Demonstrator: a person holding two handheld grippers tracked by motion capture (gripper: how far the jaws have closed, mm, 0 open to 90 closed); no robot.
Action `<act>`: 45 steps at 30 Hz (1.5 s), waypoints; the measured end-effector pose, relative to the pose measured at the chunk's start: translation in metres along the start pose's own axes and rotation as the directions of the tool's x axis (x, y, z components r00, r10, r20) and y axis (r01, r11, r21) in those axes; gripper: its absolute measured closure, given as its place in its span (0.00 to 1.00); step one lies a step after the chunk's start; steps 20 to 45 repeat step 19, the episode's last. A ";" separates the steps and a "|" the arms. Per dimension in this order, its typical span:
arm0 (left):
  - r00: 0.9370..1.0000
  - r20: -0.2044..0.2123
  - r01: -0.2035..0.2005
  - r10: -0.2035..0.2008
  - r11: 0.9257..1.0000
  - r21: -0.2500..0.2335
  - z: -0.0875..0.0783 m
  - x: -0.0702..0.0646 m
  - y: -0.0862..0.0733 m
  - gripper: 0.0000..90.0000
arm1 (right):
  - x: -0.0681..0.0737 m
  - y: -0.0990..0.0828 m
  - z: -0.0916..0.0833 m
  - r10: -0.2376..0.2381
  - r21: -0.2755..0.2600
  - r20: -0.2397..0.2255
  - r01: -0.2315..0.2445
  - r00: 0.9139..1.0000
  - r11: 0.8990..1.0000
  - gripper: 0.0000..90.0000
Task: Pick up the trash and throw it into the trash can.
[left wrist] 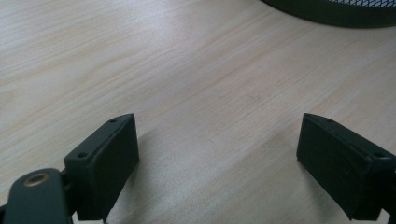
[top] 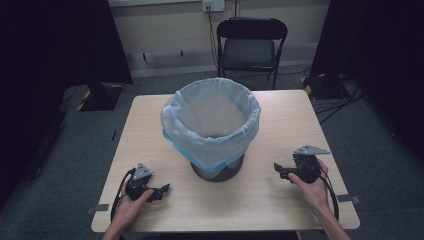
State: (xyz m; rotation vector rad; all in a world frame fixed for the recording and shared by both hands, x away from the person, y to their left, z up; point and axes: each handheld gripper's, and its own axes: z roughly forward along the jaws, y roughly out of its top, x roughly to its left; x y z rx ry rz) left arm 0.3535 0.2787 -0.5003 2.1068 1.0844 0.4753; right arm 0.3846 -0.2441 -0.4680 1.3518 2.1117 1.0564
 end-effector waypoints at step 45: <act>1.000 0.001 0.000 0.000 1.000 0.000 0.000 0.000 0.000 0.14 | 0.014 -0.025 0.021 -0.021 0.068 0.081 0.016 0.996 0.998 0.15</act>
